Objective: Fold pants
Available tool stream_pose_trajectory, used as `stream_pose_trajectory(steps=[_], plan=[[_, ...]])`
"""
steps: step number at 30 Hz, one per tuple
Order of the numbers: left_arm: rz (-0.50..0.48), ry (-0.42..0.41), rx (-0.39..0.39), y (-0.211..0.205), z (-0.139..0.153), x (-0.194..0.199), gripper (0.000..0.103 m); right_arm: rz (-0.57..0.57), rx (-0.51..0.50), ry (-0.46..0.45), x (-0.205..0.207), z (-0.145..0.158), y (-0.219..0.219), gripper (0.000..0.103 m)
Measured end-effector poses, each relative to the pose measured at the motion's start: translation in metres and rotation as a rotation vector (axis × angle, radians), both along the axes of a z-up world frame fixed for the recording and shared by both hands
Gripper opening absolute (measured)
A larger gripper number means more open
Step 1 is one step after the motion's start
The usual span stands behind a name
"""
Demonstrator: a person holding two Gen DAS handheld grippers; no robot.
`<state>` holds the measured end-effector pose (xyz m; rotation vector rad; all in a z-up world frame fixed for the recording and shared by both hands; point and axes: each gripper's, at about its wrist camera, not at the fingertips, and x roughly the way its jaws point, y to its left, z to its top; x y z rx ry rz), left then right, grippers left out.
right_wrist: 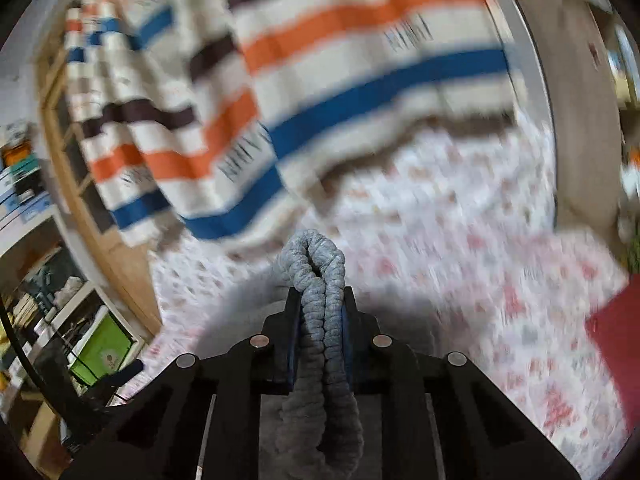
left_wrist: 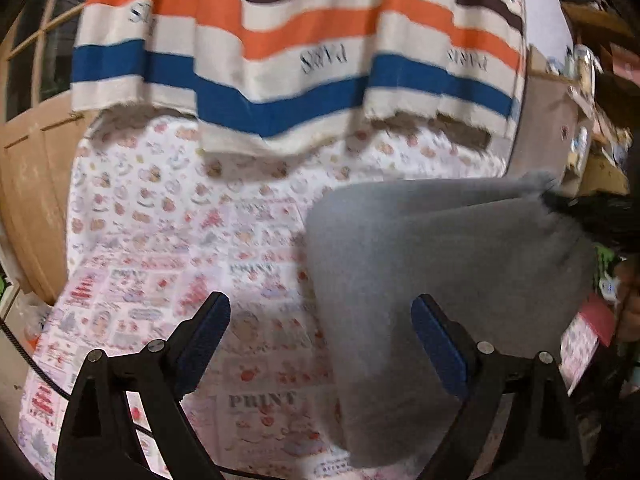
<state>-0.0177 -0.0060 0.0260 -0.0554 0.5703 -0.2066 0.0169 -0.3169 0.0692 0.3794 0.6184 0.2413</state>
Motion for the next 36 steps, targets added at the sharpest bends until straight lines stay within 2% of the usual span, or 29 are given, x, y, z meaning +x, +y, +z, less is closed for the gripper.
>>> stream_pose_trajectory(steps=[4,6,10,12,14,16,18,19,20,21,22,24,26,28,30,32,35,36], plan=[[-0.015,0.078,0.053,-0.013,-0.019,0.004,0.092,-0.048,-0.024,0.113,0.023,-0.064,-0.008,0.019],[-0.005,0.121,0.040,-0.011,-0.025,0.007,0.094,-0.048,-0.020,0.095,0.024,-0.073,-0.010,0.019],[-0.017,0.153,-0.018,-0.001,-0.025,0.007,0.094,-0.012,-0.007,0.080,0.020,-0.061,-0.014,0.024],[-0.021,0.131,0.011,-0.003,-0.020,0.003,0.093,-0.023,-0.036,0.073,0.018,-0.050,-0.014,0.035],[-0.035,0.106,0.041,-0.009,-0.013,0.000,0.092,-0.040,-0.103,0.015,0.015,-0.032,-0.012,0.049],[-0.059,0.072,0.054,-0.016,-0.003,-0.003,0.091,-0.033,-0.133,-0.043,0.015,-0.015,-0.013,0.053],[-0.104,0.019,0.055,-0.030,0.009,-0.009,0.086,0.024,-0.137,-0.029,0.024,-0.007,-0.012,0.053],[-0.141,0.000,0.045,-0.037,0.014,-0.011,0.080,0.071,-0.134,0.005,0.032,-0.006,-0.011,0.052],[-0.182,-0.009,0.030,-0.045,0.017,-0.012,0.066,0.101,-0.131,0.037,0.039,-0.006,-0.011,0.046],[-0.244,-0.009,0.006,-0.056,0.020,-0.013,0.058,0.134,-0.124,0.070,0.045,-0.009,-0.010,0.042],[-0.293,-0.004,-0.015,-0.066,0.021,-0.012,0.045,0.169,-0.119,0.110,0.052,-0.013,-0.010,0.036],[-0.360,-0.001,-0.039,-0.085,0.021,-0.009,0.040,0.175,-0.148,0.136,0.060,-0.019,-0.009,0.034],[-0.370,0.003,-0.041,-0.102,0.020,-0.004,0.034,0.191,-0.133,0.170,0.068,-0.024,-0.011,0.031],[-0.361,0.051,-0.036,-0.116,0.014,0.006,0.027,0.203,-0.120,0.194,0.070,-0.026,-0.014,0.031],[-0.379,0.128,-0.069,-0.126,0.001,0.016,0.020,0.224,-0.112,0.204,0.070,-0.025,-0.015,0.031],[-0.416,0.175,-0.097,-0.133,-0.008,0.014,0.003,0.244,-0.099,0.207,0.068,-0.026,-0.017,0.031],[-0.452,0.145,-0.063,-0.141,-0.007,0.000,0.000,0.266,-0.039,0.231,0.066,-0.027,-0.024,0.031],[-0.482,0.142,-0.077,-0.143,-0.005,-0.004,0.000,0.275,-0.009,0.239,0.065,-0.027,-0.028,0.031]])
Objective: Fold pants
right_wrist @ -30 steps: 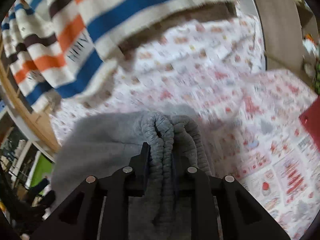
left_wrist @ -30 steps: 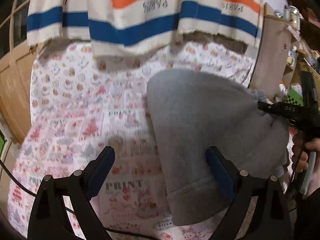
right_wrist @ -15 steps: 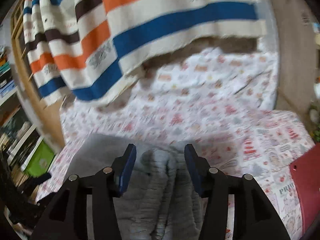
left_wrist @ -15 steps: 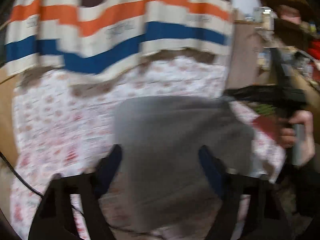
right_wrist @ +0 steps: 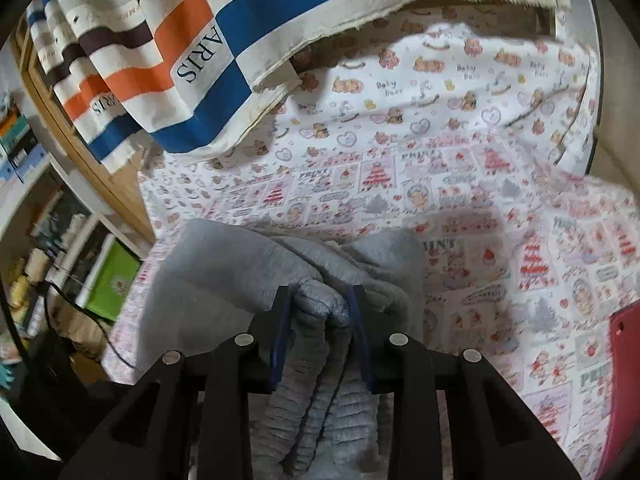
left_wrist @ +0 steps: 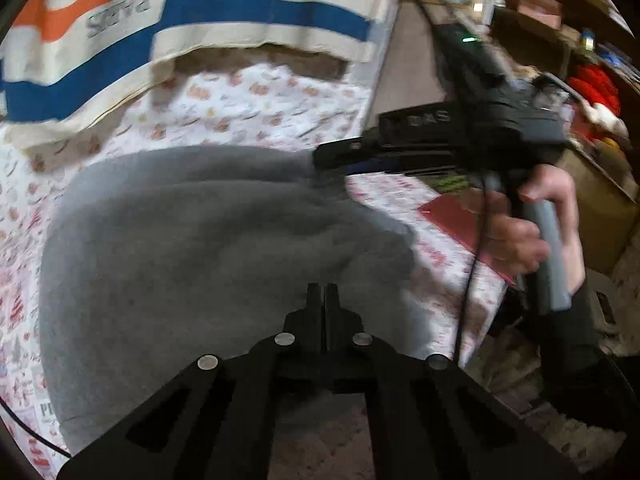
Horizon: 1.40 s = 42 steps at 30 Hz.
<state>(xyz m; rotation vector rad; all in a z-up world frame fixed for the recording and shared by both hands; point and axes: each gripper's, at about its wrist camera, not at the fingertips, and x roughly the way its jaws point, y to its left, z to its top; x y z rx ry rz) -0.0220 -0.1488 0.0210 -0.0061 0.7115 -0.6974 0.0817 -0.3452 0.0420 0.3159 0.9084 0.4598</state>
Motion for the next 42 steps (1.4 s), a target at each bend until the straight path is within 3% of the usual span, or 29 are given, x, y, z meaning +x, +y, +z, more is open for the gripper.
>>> stream_pose_trajectory(steps=[3,6,7,8,13,16,20,24,26,27,31,35,38,42], plan=[[-0.034,-0.027,-0.017,-0.004,0.006,-0.010,0.006,0.016,0.072,0.021,-0.004,0.002,-0.008,0.031],[-0.006,-0.069,0.038,-0.014,0.003,-0.009,0.029,0.065,0.143,0.031,-0.005,0.003,-0.009,0.031],[-0.002,-0.058,0.042,-0.016,0.000,-0.004,0.042,0.063,0.132,0.037,-0.003,0.002,-0.006,0.031],[-0.003,-0.048,0.037,-0.017,-0.002,-0.001,0.046,0.054,0.112,0.045,0.000,0.000,-0.004,0.031],[0.002,-0.066,0.080,-0.028,-0.009,0.001,0.044,0.044,0.147,0.070,0.010,-0.009,-0.003,0.031],[-0.001,-0.050,0.106,-0.031,-0.015,0.001,0.032,0.027,0.197,0.070,0.016,-0.014,-0.008,0.031],[0.002,-0.021,0.106,-0.029,-0.021,0.001,0.030,-0.037,0.303,0.097,0.025,-0.022,-0.020,0.011],[-0.003,-0.010,0.103,-0.028,-0.025,-0.004,0.030,-0.125,0.247,0.010,0.029,-0.012,-0.023,0.007],[0.006,-0.024,0.100,-0.027,-0.026,-0.005,0.030,-0.039,0.324,0.079,0.037,-0.017,-0.018,0.007],[0.009,-0.018,0.087,-0.025,-0.025,-0.004,0.030,-0.005,0.308,0.077,0.035,-0.015,-0.014,0.007],[0.008,-0.083,0.105,-0.025,-0.020,-0.012,0.032,-0.079,0.090,-0.121,0.002,0.012,-0.003,0.007],[0.015,-0.174,0.119,-0.014,-0.003,-0.029,0.032,-0.024,0.142,-0.227,-0.027,0.032,0.004,0.007],[0.117,-0.191,0.127,0.008,0.012,-0.024,0.032,0.018,0.145,-0.207,-0.032,0.030,0.018,0.007],[0.307,-0.159,0.154,0.044,0.020,0.001,0.028,0.060,0.105,-0.112,-0.024,0.004,0.044,0.007]])
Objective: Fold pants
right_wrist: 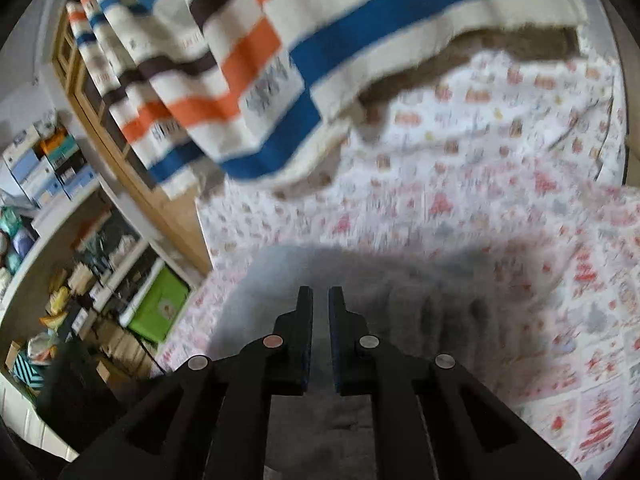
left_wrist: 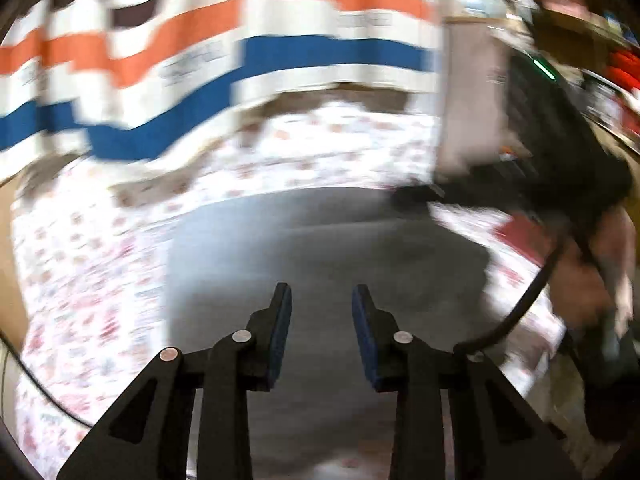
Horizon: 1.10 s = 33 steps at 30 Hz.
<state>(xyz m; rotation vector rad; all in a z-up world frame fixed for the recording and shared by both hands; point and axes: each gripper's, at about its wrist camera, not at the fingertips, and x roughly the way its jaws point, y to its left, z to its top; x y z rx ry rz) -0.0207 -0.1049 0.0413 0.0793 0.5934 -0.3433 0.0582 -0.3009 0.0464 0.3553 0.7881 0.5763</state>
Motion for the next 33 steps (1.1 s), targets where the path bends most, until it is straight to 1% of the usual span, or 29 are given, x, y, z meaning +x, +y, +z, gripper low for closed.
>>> stream_pose_trajectory(steps=[1,3,4,5,6,8,10,12,14,16,18,19,20,21,22,23,24,27,28,29,30,31,32,33], plan=[[0.033,0.016,-0.017,0.011,-0.001,0.006,0.025,0.004,-0.018,0.037,0.004,-0.011,0.006,0.007],[0.077,0.054,-0.069,0.034,-0.004,0.018,0.025,-0.007,-0.049,0.084,0.008,-0.030,0.011,0.008],[0.089,0.062,-0.084,0.041,-0.005,0.021,0.024,-0.023,-0.079,0.086,0.011,-0.042,0.016,0.007],[0.094,0.068,-0.094,0.047,-0.006,0.023,0.024,-0.042,-0.123,0.069,0.012,-0.051,0.021,0.005],[0.081,0.076,-0.095,0.050,-0.006,0.025,0.024,-0.053,-0.156,0.048,0.010,-0.053,0.023,0.004],[0.037,0.073,-0.090,0.053,-0.003,0.020,0.025,-0.061,-0.218,0.013,0.003,-0.044,0.031,0.004],[0.018,0.040,-0.083,0.054,0.004,0.009,0.028,-0.058,-0.237,-0.003,-0.003,-0.034,0.033,0.005],[0.028,0.003,-0.068,0.055,0.010,0.000,0.030,-0.045,-0.208,-0.011,-0.009,-0.023,0.030,0.004],[0.041,-0.011,-0.063,0.056,0.013,-0.001,0.030,-0.028,-0.151,-0.041,-0.020,-0.009,0.026,0.005],[0.053,-0.007,-0.067,0.058,0.013,0.004,0.030,-0.020,-0.153,-0.076,-0.030,0.000,0.030,0.005],[0.066,0.026,-0.069,0.058,0.008,0.010,0.030,-0.015,-0.206,-0.071,-0.032,-0.008,0.040,0.004],[0.070,0.043,-0.070,0.057,0.004,0.013,0.030,-0.025,-0.234,-0.021,-0.026,-0.025,0.046,0.005],[0.072,0.060,-0.073,0.057,0.000,0.015,0.030,-0.041,-0.247,0.006,-0.024,-0.038,0.048,0.004],[0.078,0.071,-0.073,0.057,-0.004,0.017,0.030,-0.062,-0.258,-0.017,-0.024,-0.049,0.050,0.004],[0.088,0.078,-0.067,0.058,-0.007,0.017,0.030,-0.086,-0.301,-0.101,-0.032,-0.051,0.056,0.004],[0.099,0.080,-0.060,0.058,-0.010,0.015,0.030,-0.083,-0.335,-0.122,-0.037,-0.048,0.060,0.004],[0.108,0.081,-0.053,0.060,-0.011,0.014,0.031,-0.081,-0.342,-0.125,-0.041,-0.044,0.061,0.004],[0.125,0.073,-0.063,0.071,-0.010,0.007,0.031,-0.089,-0.226,-0.086,-0.048,-0.026,0.039,0.008],[0.132,0.068,-0.063,0.075,-0.009,0.006,0.031,-0.122,-0.171,-0.083,-0.053,-0.019,0.022,0.016],[0.141,0.066,-0.063,0.080,-0.008,0.004,0.031,-0.151,-0.138,-0.084,-0.056,-0.015,0.010,0.036],[0.150,0.071,-0.069,0.085,-0.008,0.004,0.032,-0.198,-0.090,-0.089,-0.062,-0.009,-0.010,0.050],[0.151,0.081,-0.082,0.090,-0.008,0.005,0.036,-0.225,-0.068,-0.094,-0.065,-0.005,-0.021,0.064],[0.145,0.100,-0.105,0.095,-0.010,0.006,0.041,-0.257,-0.047,-0.095,-0.070,-0.003,-0.036,0.064],[0.132,0.129,-0.132,0.101,-0.013,0.009,0.045,-0.274,-0.038,-0.079,-0.072,-0.005,-0.050,0.064]])
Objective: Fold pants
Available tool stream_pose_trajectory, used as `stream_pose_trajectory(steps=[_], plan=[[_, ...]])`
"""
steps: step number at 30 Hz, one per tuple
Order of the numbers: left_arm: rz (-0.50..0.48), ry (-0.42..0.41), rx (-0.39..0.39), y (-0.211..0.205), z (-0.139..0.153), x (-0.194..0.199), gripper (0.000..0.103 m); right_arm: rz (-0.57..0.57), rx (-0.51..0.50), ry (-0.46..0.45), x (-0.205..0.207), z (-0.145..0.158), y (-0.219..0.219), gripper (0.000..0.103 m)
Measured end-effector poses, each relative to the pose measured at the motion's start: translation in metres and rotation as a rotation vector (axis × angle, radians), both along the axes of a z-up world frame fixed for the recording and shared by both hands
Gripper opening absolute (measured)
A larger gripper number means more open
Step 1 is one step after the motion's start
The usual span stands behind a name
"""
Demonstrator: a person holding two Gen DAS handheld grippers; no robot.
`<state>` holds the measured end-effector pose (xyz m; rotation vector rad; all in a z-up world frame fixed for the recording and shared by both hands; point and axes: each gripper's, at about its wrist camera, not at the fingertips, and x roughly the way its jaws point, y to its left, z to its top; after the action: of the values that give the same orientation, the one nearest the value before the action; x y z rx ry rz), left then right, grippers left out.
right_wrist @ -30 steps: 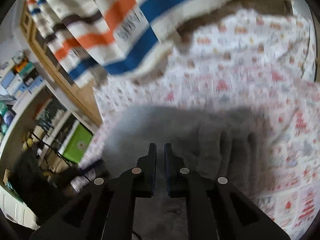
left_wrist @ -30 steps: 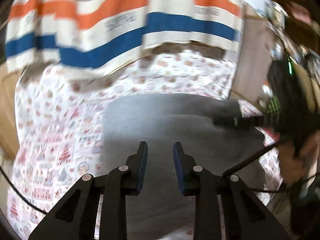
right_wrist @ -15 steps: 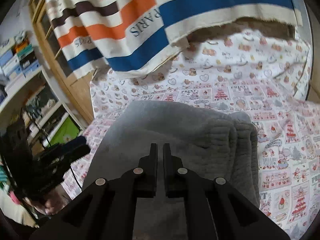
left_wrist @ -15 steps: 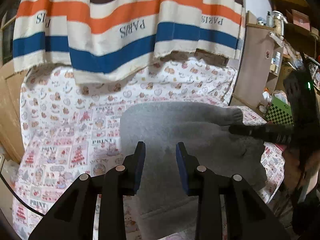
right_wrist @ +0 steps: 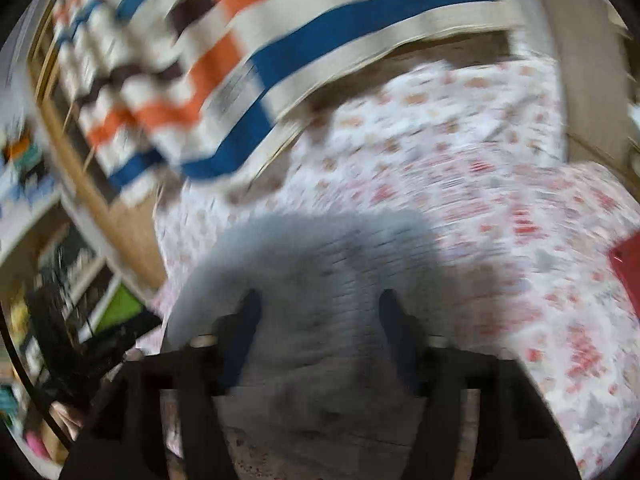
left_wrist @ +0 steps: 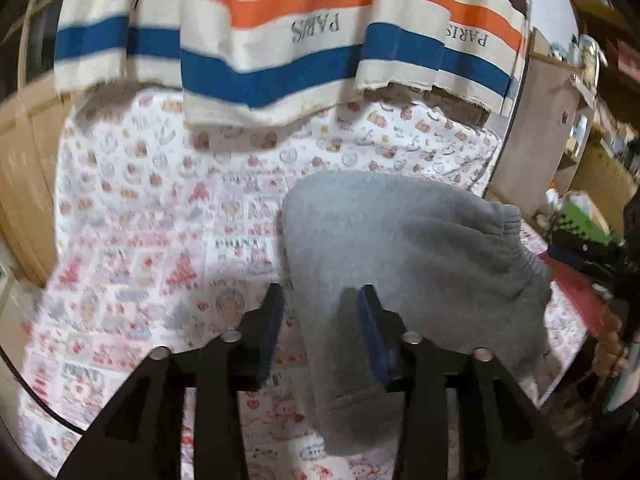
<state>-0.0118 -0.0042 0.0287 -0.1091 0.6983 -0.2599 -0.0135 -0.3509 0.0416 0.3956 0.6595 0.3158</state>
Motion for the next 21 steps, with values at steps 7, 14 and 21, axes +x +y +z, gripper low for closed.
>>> stream_pose_trajectory(steps=[7,14,21], plan=[[-0.173,0.175,-0.183,0.014,-0.027,0.014,0.061,0.090,0.196,0.192,0.012,-0.054,-0.036,0.069],[-0.177,0.245,-0.251,0.017,-0.040,0.028,0.076,0.041,0.266,0.232,0.018,-0.076,-0.054,0.088],[-0.218,0.310,-0.393,0.020,-0.054,0.049,0.083,0.115,0.317,0.249,0.025,-0.091,-0.051,0.090]])
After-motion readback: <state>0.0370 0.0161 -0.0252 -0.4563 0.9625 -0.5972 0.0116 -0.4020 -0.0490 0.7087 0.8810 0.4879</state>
